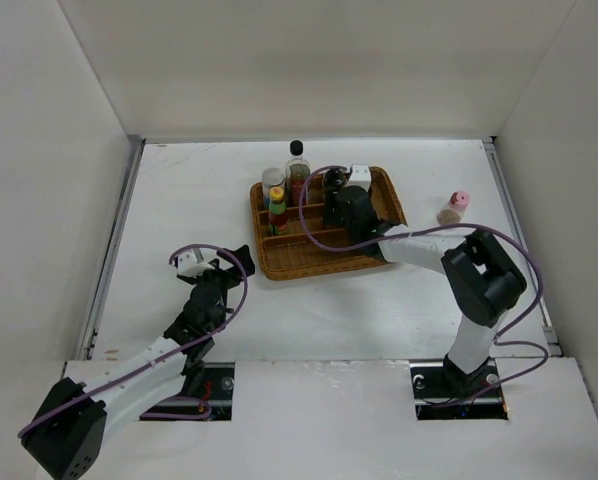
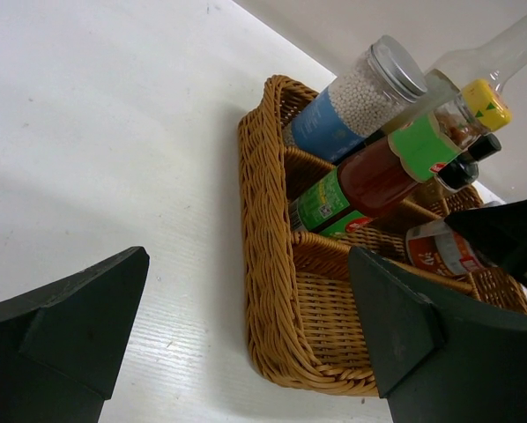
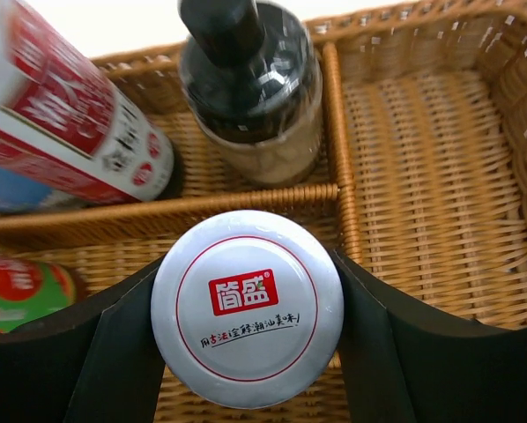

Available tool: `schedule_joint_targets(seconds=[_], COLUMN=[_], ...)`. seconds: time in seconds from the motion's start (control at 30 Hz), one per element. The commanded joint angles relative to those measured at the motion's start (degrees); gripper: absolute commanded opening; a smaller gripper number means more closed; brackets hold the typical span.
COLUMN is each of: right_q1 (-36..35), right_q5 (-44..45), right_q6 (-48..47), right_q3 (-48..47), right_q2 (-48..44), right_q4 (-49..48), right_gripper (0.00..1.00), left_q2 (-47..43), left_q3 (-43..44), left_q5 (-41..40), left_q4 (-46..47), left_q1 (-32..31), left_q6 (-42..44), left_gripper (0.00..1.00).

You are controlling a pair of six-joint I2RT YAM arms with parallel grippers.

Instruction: Organize the condiment bottles

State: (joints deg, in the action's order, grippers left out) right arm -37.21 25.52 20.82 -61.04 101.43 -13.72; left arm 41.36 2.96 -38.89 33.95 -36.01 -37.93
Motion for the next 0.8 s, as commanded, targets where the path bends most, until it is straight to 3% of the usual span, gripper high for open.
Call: schedule_joint_targets(seconds=[0.0, 0.07, 0.23, 0.43, 0.6, 0.77], right_q1=[-0.4, -0.4, -0.4, 1.0, 11.9, 25.1], right_q5=[1.9, 2.1, 2.3, 1.0, 2.1, 12.1], right_q6=[0.5, 0.1, -0.3, -1.4, -0.3, -0.6], right_q3=[-2.0, -2.2, -1.5, 3.2, 9.9, 10.4], right_q2=[1.0, 1.8, 0.9, -11.0, -21.2, -22.7], right_q4=[-6.1, -5.7, -5.5, -5.4, -4.3, 0.2], right_gripper=[0.63, 0.67, 0.86, 0.95, 0.96, 1.0], left_q2=[0.3, -0.1, 0.0, 0.3, 0.3, 0.2], left_q3=[-2.1, -2.3, -2.3, -2.1, -2.2, -2.3], left_q5=[0.7, 0.9, 1.0, 1.0, 1.0, 1.4], left_q4=[2.2, 2.2, 2.2, 2.2, 2.2, 2.3], left_q1=[0.4, 0.5, 0.5, 0.6, 0.6, 0.6], left_q6=[-0.1, -0.2, -0.1, -0.1, -0.2, -0.3], left_gripper=[1.0, 1.0, 1.0, 1.0, 1.0, 1.0])
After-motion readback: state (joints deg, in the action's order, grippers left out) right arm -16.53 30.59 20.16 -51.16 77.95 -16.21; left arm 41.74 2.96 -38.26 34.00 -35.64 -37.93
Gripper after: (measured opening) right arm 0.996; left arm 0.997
